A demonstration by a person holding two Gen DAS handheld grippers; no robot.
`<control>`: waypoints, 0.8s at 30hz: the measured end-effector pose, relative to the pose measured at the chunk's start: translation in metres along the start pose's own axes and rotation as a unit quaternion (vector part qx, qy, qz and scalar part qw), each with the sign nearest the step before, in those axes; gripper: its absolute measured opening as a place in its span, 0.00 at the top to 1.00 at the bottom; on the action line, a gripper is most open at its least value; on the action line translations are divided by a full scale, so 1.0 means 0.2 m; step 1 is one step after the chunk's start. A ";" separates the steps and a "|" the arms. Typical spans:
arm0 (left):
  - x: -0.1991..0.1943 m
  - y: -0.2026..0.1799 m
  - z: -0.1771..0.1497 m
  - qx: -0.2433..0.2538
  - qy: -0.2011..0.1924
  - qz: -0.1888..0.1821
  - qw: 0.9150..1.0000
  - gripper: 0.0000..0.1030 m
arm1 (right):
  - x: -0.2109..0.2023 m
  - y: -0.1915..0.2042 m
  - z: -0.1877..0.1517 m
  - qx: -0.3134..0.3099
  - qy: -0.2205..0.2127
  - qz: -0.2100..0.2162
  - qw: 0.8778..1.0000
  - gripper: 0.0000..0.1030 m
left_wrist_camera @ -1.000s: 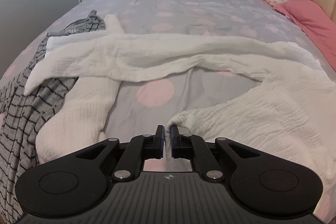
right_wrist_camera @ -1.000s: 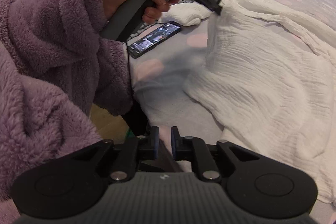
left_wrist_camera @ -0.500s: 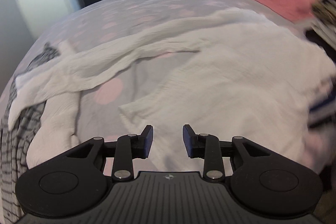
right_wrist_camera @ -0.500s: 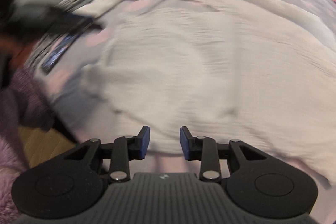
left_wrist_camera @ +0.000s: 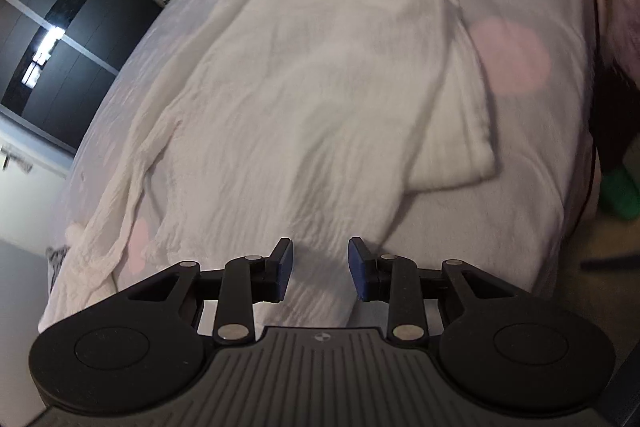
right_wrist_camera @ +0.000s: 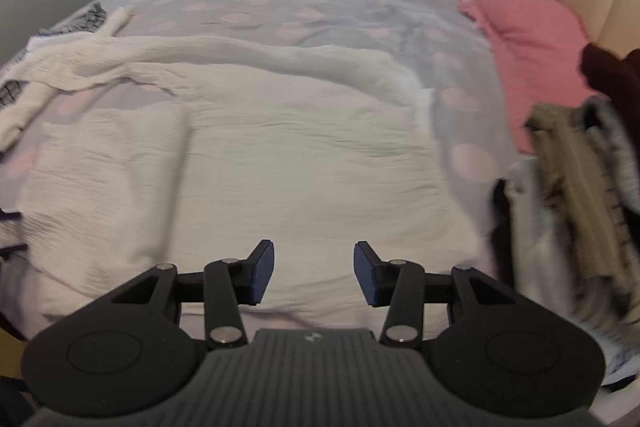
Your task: Fold clothes
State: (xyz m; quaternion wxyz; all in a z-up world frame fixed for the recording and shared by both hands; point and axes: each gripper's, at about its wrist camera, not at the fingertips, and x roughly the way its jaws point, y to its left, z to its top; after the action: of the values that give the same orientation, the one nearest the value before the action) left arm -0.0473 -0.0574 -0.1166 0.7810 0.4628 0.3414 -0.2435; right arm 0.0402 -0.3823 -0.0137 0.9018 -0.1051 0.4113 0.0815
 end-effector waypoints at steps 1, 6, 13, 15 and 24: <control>0.01 -0.02 0.00 0.011 -0.001 0.006 1.000 0.72 | 0.00 -0.03 -0.01 -0.015 0.001 -0.019 1.000 0.53; 0.03 -0.03 0.00 0.022 -0.001 0.011 1.000 0.72 | 0.08 0.01 -0.13 -0.209 0.024 -0.086 0.974 0.53; 0.04 0.00 0.01 0.009 0.001 0.013 1.000 1.00 | 0.28 0.08 -0.32 -0.398 0.047 -0.140 0.906 0.51; 0.00 0.05 0.01 -0.018 -0.001 0.016 1.000 1.00 | 0.31 0.08 -0.35 -0.430 0.038 -0.147 0.890 0.47; -0.24 0.50 -0.07 -0.170 0.003 0.048 0.984 1.00 | 0.40 0.09 -0.38 -0.550 0.016 -0.097 0.829 0.29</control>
State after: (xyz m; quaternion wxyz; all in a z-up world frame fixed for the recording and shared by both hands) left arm -0.0131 0.0027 -0.0304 0.8577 0.3402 0.3580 -0.1430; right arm 0.0322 -0.3797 -0.1259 0.6910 -0.6245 0.3009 0.2049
